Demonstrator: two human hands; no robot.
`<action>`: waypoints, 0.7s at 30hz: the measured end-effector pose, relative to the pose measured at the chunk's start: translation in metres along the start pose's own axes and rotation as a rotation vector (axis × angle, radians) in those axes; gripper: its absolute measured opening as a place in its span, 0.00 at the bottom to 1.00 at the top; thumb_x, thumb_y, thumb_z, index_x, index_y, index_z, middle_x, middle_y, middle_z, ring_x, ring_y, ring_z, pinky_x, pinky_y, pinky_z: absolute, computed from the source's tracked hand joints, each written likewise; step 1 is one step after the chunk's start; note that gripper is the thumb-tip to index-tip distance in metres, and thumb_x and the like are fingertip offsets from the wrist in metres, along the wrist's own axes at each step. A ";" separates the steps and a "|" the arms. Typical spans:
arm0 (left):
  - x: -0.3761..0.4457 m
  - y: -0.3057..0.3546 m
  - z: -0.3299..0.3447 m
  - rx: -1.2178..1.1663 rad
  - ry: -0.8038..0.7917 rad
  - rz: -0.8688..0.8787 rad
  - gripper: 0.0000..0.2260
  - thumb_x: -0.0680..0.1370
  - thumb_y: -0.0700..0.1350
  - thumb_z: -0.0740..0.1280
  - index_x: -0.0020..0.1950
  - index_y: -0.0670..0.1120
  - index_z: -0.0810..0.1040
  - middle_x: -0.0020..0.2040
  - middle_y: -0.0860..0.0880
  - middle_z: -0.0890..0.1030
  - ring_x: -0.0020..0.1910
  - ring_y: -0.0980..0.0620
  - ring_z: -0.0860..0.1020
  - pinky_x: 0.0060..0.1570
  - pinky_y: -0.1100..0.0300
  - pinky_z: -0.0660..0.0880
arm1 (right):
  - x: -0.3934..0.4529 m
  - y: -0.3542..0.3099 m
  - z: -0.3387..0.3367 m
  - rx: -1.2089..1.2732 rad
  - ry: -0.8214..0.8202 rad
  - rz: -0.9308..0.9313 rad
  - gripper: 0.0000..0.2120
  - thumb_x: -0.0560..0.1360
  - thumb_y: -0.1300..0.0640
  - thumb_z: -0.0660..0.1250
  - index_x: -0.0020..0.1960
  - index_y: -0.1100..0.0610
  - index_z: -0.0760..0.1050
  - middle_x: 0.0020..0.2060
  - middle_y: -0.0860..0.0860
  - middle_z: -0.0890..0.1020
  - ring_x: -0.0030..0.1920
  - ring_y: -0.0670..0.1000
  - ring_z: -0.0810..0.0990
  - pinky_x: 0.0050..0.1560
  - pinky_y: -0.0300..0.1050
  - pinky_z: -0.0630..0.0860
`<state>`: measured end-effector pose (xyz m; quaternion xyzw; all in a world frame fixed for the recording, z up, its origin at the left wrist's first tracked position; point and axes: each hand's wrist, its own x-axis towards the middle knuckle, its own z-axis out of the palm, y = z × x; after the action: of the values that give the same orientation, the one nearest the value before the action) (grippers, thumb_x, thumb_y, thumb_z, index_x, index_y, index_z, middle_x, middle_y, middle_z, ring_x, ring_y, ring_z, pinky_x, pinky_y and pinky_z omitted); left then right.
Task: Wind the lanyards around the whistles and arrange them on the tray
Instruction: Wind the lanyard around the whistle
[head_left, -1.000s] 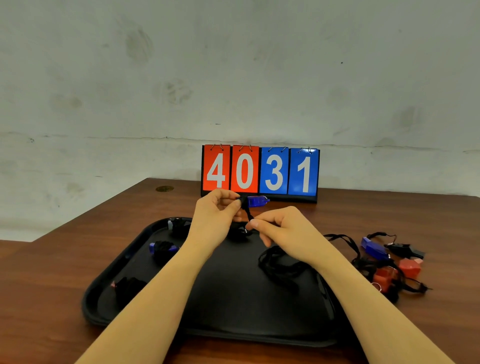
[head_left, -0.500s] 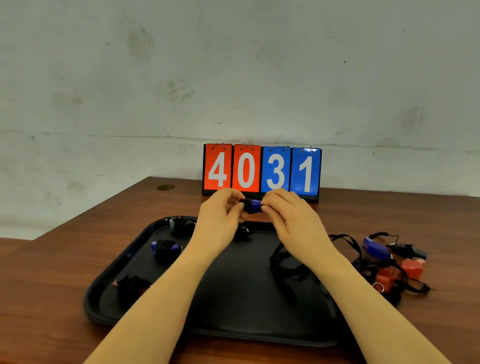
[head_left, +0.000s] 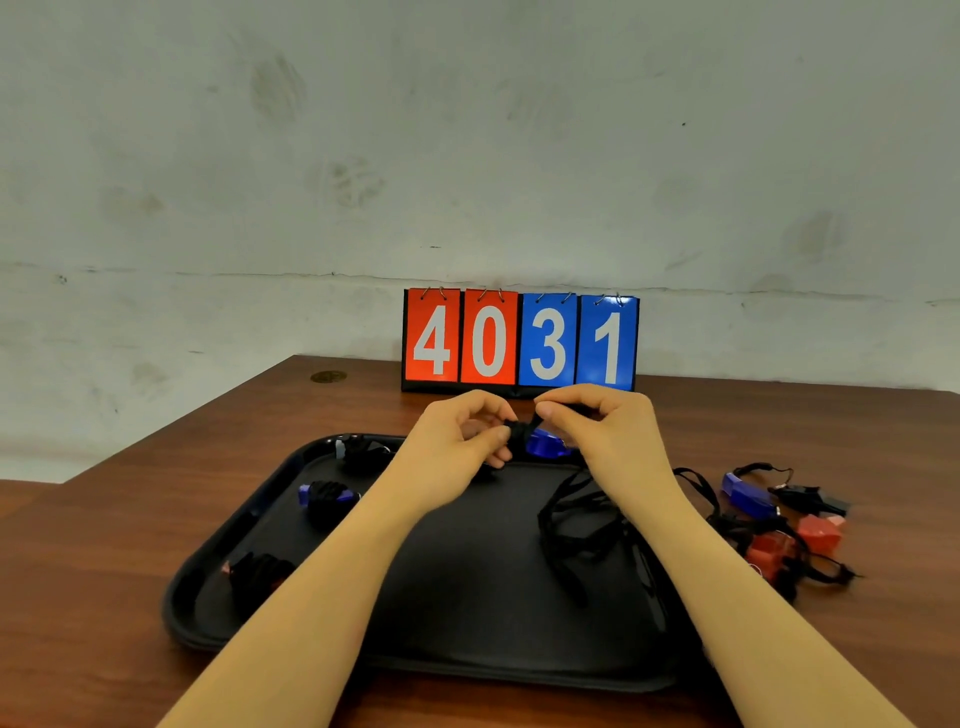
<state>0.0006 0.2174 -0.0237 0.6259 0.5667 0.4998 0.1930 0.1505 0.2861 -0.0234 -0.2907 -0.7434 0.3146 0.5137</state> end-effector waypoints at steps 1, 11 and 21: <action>0.000 0.000 0.000 -0.008 -0.010 0.001 0.07 0.77 0.37 0.63 0.49 0.48 0.76 0.39 0.51 0.80 0.36 0.59 0.80 0.43 0.66 0.77 | 0.000 -0.001 -0.001 0.052 -0.003 0.030 0.07 0.72 0.60 0.69 0.41 0.48 0.79 0.38 0.43 0.82 0.46 0.44 0.81 0.47 0.39 0.78; -0.004 0.009 -0.004 -0.314 -0.040 -0.025 0.08 0.76 0.33 0.63 0.48 0.45 0.77 0.40 0.47 0.81 0.38 0.53 0.82 0.43 0.64 0.79 | 0.002 -0.003 -0.006 0.404 -0.072 0.310 0.05 0.72 0.61 0.68 0.41 0.54 0.82 0.38 0.51 0.84 0.38 0.47 0.80 0.44 0.42 0.76; -0.002 0.009 -0.007 -0.696 0.194 -0.068 0.06 0.75 0.32 0.63 0.47 0.41 0.77 0.36 0.48 0.83 0.34 0.53 0.82 0.36 0.64 0.79 | -0.003 -0.002 0.004 0.201 -0.241 0.158 0.05 0.74 0.58 0.67 0.46 0.56 0.82 0.31 0.50 0.80 0.28 0.46 0.70 0.32 0.39 0.70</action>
<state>-0.0006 0.2104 -0.0142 0.4529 0.3988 0.7132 0.3565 0.1471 0.2822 -0.0246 -0.2556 -0.7394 0.4592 0.4208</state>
